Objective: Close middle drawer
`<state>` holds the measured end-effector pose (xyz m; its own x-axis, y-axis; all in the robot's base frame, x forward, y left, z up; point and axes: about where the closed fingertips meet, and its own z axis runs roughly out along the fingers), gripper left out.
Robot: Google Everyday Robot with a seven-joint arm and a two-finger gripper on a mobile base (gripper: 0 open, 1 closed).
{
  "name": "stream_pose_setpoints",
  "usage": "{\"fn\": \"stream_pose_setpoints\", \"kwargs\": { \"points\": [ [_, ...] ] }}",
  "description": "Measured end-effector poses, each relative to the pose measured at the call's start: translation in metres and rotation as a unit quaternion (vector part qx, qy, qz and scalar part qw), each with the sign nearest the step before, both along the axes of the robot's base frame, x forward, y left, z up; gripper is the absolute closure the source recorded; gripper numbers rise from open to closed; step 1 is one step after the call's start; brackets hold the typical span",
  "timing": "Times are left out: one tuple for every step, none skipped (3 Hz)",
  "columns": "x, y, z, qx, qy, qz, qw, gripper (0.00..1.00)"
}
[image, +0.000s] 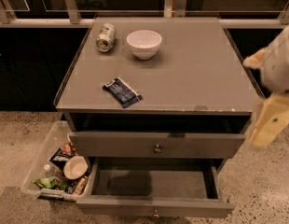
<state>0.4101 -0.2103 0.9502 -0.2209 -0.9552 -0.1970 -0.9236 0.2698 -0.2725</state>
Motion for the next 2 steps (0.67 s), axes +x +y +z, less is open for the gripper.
{"fn": "stream_pose_setpoints", "kwargs": {
  "points": [
    [-0.030,0.005,-0.052,0.006,0.017,-0.014,0.9997,0.00],
    [-0.055,0.013,-0.128,0.007,0.066,-0.023,0.9975,0.00]
  ]
}}
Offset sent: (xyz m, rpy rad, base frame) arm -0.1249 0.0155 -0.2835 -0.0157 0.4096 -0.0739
